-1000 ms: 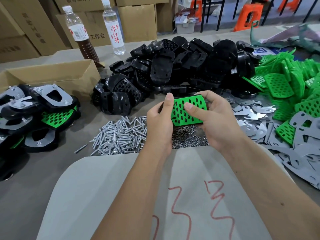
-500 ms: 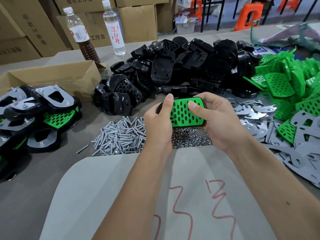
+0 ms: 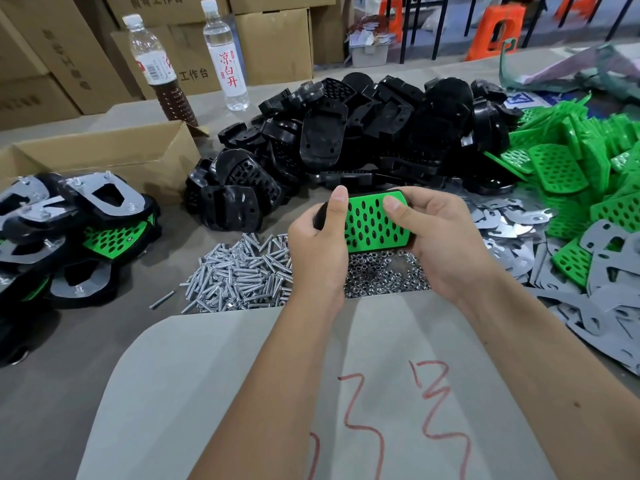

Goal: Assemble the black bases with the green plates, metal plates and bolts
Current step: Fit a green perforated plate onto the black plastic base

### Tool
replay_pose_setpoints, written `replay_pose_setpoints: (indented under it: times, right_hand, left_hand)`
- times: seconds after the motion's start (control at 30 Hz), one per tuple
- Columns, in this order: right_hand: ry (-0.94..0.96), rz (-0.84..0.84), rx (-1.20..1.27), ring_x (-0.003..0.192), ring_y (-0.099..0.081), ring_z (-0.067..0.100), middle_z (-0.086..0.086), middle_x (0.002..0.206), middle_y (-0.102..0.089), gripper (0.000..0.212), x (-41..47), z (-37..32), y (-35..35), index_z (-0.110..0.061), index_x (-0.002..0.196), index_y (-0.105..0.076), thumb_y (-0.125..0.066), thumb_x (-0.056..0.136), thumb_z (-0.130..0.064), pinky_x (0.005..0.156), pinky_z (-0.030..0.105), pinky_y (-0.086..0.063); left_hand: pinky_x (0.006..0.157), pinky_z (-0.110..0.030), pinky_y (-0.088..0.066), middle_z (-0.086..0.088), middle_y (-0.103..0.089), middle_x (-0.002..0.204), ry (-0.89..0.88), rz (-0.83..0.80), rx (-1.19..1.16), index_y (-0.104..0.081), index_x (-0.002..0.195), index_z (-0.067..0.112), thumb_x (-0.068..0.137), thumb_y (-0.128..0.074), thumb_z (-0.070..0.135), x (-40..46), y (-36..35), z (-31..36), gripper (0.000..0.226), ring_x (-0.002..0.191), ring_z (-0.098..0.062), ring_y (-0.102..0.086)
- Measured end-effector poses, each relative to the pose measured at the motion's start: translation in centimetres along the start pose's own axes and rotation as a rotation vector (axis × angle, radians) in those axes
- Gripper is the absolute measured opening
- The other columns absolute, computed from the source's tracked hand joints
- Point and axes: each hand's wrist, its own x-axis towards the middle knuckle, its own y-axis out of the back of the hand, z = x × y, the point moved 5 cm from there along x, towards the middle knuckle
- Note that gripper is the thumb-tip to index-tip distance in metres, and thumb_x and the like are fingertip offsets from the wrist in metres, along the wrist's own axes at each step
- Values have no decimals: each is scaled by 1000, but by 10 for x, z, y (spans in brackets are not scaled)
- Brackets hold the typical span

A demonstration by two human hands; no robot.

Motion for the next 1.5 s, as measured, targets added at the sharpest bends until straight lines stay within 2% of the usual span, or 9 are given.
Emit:
replay_pose_setpoints:
  times: [0.07,0.17,0.27,0.63,0.83,1.03,1.27,1.4,1.5]
  right_hand:
    - [12,40,18,105,-73,43,16,104,-78,16,0,-1,1,-13,103,-78,-64,103,-20,79,60,-58]
    - [33,58,26,99,-76,33,13,99,-79,14,0,-3,0,-11,100,-78,-65,102,-17,82,45,-59]
    - [0,42,52,98,-75,37,18,101,-78,15,0,-2,1,-7,98,-77,-66,100,-18,88,57,-56]
    - [63,138,-35,57,-73,22,11,75,-76,50,-6,-6,-13,-7,82,-73,-60,102,-51,40,29,-52]
    - [68,84,-108,59,-74,35,12,82,-78,51,-3,-6,-7,-15,83,-74,-56,101,-59,48,39,-55]
    - [91,122,-163,81,-76,43,27,86,-68,57,-2,-6,-3,-4,86,-69,-61,98,-59,53,56,-63]
    - [147,180,-280,56,-64,13,-10,55,-46,56,-5,-10,-1,-19,58,-51,-65,96,-56,43,39,-59]
    - [116,89,-223,64,-51,25,19,69,-41,76,-5,-11,-9,12,83,-48,-65,88,-62,49,65,-52]
    - [128,39,-192,71,-52,30,37,77,-46,86,-6,-14,-10,19,94,-47,-65,85,-64,51,68,-52]
  left_hand:
    - [82,-59,-59,-21,-72,85,5,-23,7,-66,82,2,87,-68,57,-1,-3,1,56,80,-28,-68]
    - [90,-66,-57,-24,-73,92,46,-20,-40,-67,92,-5,89,-71,53,-3,-3,2,58,87,-35,-71]
    - [93,-68,-55,-31,-72,107,112,-42,-99,-70,102,-8,99,-68,41,-3,0,1,49,104,-49,-71]
    - [73,-53,-54,-21,-63,85,50,-19,-124,-62,91,-13,87,-78,36,-5,-1,3,52,79,-32,-61]
    - [62,-38,-59,-22,-74,98,146,-174,-182,-68,109,-9,85,-76,43,-6,-3,5,58,86,-33,-72]
    - [75,-40,-63,-16,-76,98,200,-160,-150,-73,108,-3,94,-73,36,-5,-4,1,42,87,-27,-73]
    - [67,-34,-63,-12,-76,88,212,-175,-196,-73,99,1,96,-73,29,-7,-6,1,28,77,-23,-74]
    - [65,-32,-61,-12,-78,90,246,-270,-238,-74,99,3,93,-71,35,-8,-6,4,33,78,-21,-76]
    - [68,-31,-61,-11,-78,97,284,-320,-246,-73,106,2,83,-73,43,-10,-7,4,47,84,-20,-77]
